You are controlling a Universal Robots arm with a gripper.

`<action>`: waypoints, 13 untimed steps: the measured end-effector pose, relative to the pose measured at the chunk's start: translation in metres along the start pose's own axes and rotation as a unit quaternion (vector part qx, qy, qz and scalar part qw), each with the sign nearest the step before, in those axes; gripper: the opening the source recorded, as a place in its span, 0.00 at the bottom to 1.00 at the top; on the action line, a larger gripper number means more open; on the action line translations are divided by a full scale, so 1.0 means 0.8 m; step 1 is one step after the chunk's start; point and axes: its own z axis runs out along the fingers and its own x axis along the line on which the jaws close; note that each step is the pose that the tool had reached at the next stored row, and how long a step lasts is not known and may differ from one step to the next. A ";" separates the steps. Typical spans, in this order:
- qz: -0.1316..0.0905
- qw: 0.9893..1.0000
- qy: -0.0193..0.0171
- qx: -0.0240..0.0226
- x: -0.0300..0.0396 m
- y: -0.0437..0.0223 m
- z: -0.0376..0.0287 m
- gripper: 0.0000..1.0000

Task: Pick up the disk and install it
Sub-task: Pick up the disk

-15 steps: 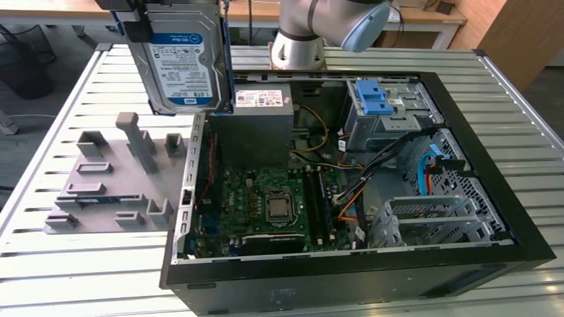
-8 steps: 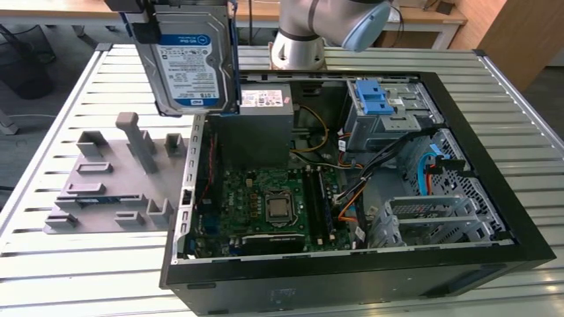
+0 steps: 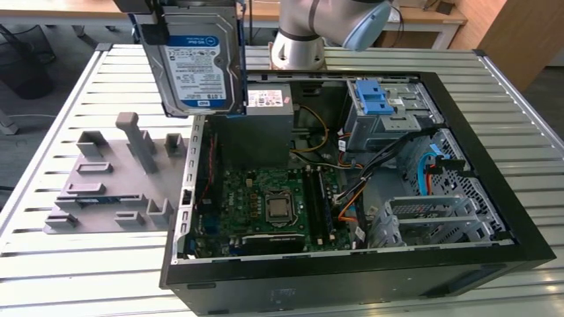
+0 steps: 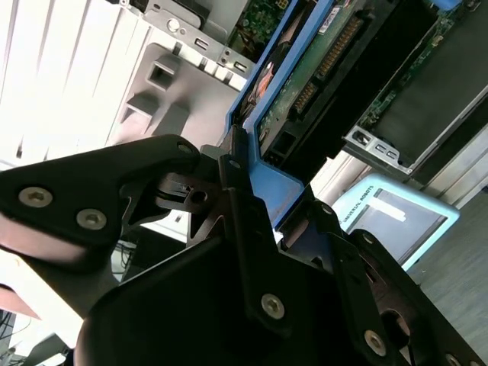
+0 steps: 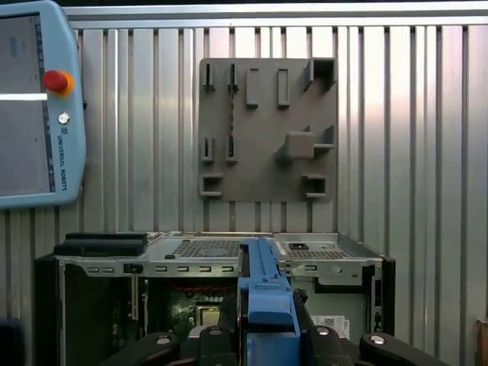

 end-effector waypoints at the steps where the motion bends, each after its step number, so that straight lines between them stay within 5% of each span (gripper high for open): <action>1: 0.000 1.000 0.000 0.000 0.0003 -0.0010 0.0000 0.37; 13: 0.000 1.000 0.000 0.000 0.0016 -0.0122 0.0002 0.37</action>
